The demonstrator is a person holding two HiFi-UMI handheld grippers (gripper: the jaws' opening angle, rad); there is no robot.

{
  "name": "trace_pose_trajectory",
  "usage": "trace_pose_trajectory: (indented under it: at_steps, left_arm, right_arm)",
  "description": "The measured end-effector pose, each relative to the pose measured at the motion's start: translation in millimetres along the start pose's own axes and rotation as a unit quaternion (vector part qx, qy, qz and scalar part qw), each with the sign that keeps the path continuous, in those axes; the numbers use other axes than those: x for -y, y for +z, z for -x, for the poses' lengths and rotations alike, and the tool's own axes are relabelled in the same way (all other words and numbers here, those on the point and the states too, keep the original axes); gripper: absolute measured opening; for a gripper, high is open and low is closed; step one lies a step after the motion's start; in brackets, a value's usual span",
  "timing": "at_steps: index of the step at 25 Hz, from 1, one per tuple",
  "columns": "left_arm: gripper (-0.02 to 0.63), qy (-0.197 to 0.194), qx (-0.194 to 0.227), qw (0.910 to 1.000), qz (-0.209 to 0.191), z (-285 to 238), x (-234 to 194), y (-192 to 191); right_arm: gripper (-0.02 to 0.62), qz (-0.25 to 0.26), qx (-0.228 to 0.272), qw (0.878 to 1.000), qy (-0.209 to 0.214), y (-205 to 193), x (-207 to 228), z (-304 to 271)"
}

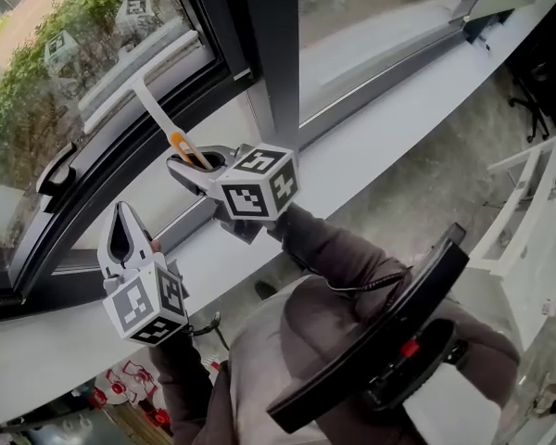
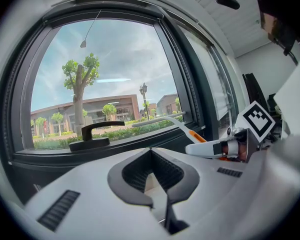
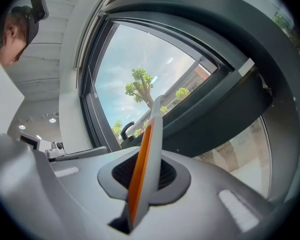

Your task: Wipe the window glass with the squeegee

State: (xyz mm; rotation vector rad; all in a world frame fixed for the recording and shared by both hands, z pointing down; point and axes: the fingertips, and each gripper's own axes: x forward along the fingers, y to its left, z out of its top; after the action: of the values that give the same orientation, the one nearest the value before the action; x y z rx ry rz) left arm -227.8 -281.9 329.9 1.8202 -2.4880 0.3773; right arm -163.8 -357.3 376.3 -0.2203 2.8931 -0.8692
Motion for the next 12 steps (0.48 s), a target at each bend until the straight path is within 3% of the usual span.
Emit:
trace_pose_trajectory:
  at_steps: [12]
  left_arm:
    - [0.002,-0.005,-0.006,1.0,-0.005,5.7,9.4,-4.7]
  right_arm:
    - [0.017,-0.026,-0.019,0.999,0.003,-24.6,11.8,6.8]
